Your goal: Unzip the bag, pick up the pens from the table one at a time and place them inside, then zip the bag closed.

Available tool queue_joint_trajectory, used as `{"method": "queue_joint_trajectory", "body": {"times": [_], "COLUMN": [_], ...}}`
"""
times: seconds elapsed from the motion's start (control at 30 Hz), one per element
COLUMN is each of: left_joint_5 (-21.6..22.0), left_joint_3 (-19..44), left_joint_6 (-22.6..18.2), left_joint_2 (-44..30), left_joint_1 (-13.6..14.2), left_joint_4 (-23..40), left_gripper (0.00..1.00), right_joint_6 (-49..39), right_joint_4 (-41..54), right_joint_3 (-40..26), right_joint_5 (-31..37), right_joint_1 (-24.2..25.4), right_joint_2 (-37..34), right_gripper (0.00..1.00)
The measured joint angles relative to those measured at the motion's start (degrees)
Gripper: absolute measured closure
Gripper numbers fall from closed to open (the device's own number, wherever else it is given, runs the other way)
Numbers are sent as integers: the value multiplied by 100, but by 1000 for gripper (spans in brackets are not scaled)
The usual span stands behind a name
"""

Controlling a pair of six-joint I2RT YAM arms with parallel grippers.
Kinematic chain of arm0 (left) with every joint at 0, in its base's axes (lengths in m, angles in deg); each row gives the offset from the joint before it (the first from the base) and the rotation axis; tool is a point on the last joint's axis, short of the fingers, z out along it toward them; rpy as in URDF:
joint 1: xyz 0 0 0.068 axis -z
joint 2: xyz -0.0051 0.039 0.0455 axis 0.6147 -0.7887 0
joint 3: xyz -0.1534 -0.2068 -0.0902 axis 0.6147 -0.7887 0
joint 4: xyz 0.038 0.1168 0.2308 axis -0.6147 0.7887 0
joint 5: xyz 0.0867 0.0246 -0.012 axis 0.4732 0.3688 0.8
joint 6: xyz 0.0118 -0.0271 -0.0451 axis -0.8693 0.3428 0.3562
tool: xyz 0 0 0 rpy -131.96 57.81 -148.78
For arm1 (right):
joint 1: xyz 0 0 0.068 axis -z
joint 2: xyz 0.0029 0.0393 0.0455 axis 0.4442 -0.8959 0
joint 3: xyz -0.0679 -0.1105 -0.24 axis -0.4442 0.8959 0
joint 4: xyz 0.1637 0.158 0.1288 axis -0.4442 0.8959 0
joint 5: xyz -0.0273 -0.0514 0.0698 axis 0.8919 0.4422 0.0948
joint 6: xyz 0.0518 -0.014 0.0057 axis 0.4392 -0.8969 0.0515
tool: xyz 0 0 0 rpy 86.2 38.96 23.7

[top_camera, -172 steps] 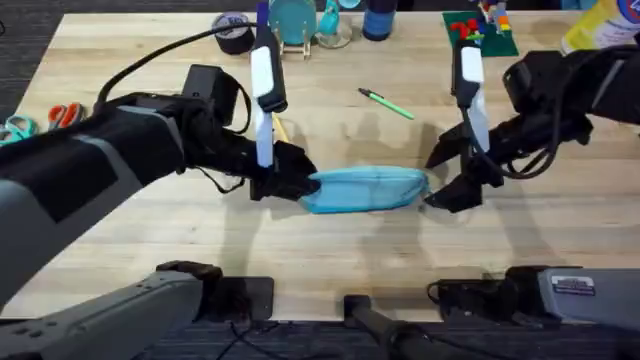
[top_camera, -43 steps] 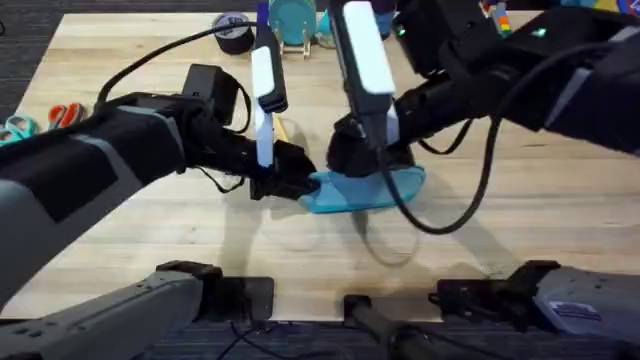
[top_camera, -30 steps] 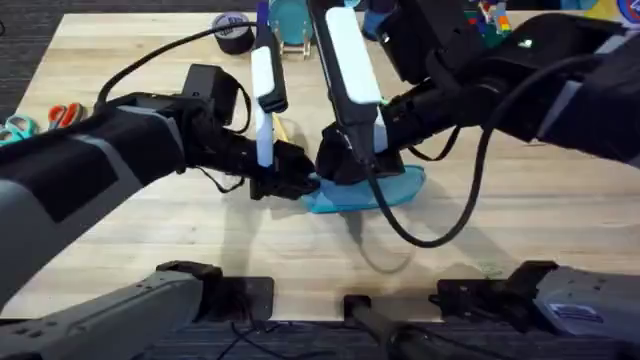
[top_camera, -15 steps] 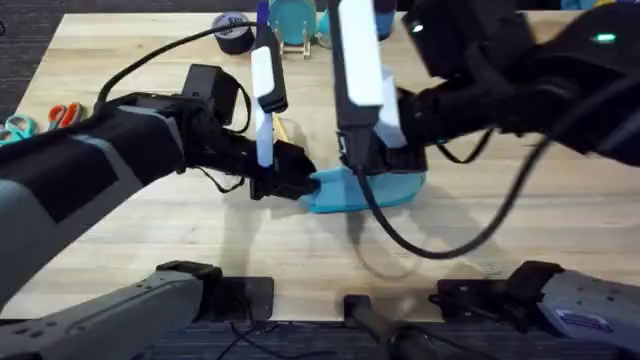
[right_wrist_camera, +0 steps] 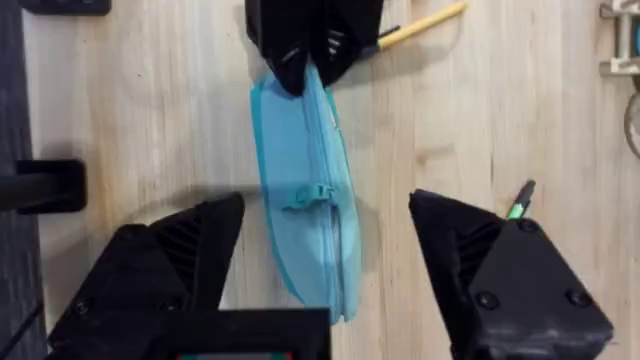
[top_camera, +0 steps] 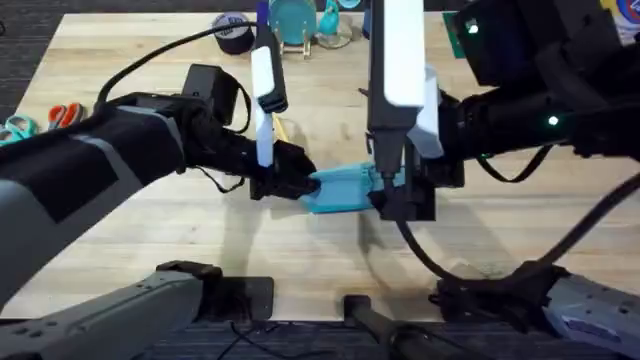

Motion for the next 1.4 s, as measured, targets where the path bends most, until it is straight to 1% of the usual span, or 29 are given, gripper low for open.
{"method": "queue_joint_trajectory", "body": {"times": [0.33, 0.63, 0.77, 0.97, 1.1, 1.2, 1.4], "left_joint_5": [0, 0, 0, 0, 0, 0, 0], "left_joint_3": [0, 0, 0, 0, 0, 0, 0], "left_joint_6": [0, 0, 0, 0, 0, 0, 0], "left_joint_2": [0, -1, 0, -2, 0, 0, 0], "left_joint_1": [0, 0, 0, 0, 0, 0, 0], "left_joint_4": [2, 0, 0, 0, 0, 0, 1], "left_gripper": [958, 958, 958, 958, 958, 958, 958], "right_joint_6": [39, 39, 42, 252, 1110, 2070, 4508], "right_joint_4": [75, 504, 553, 668, 240, -76, -96], "right_joint_3": [0, 0, -2, -2, -2, -2, -17], "right_joint_5": [258, 567, 555, 311, 234, 264, 1078], "right_joint_1": [0, 0, 0, 0, 0, 0, 0], "right_joint_2": [0, -1, -2, -2, -2, 0, 0], "right_gripper": [5, 5, 5, 5, 4, 4, 5]}}
